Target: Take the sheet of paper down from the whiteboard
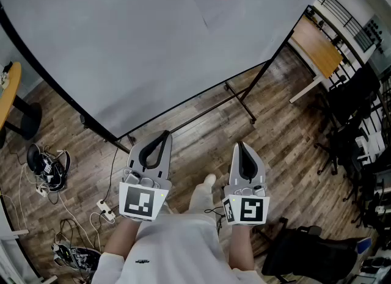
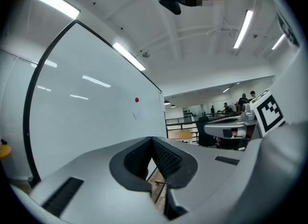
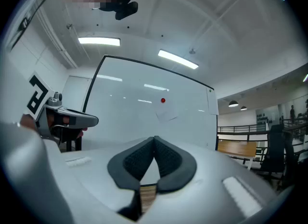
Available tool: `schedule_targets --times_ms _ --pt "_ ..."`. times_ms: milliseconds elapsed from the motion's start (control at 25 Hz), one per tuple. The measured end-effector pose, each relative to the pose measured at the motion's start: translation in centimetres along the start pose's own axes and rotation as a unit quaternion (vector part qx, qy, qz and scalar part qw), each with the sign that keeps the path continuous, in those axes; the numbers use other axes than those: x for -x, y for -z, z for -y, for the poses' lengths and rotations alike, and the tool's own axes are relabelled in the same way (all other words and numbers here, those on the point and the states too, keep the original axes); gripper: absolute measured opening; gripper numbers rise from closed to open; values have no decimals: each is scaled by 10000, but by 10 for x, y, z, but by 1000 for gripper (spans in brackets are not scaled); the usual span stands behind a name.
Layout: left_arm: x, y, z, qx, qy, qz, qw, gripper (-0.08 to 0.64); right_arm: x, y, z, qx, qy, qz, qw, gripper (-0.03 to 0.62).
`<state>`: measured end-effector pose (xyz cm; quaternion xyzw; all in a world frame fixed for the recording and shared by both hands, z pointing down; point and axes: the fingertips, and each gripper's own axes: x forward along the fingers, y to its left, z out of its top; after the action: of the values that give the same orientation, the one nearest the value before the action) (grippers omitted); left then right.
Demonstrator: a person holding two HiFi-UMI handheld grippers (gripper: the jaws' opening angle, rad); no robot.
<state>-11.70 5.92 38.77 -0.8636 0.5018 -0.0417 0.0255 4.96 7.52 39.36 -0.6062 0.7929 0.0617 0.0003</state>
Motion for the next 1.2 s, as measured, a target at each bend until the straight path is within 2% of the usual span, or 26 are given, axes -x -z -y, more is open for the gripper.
schedule_targets --times_ms 240,400,480,640,840,1040,1200 --pt "56 -4 39 106 309 -11 9995 6 57 -22 -25 138 -52 74 9999 11" --pt "62 -2 69 142 422 -86 9990 6 82 -23 -19 41 -113 86 9999 11" --pt "66 -3 82 119 428 -109 9990 6 93 -21 -18 -35 -280 80 9996 11" --pt "64 -9 106 103 434 -78 9990 6 109 -15 -11 177 -418 22 9990 11" --pt "62 -13 122 112 226 6 9997 6 117 -15 -2 129 -540 207 9982 11" --pt "69 -16 120 61 8 55 10000 6 118 -5 -8 145 -750 161 9969 18" --pt "64 -22 111 -15 -94 113 9999 6 107 -7 -7 60 -799 316 9963 20"
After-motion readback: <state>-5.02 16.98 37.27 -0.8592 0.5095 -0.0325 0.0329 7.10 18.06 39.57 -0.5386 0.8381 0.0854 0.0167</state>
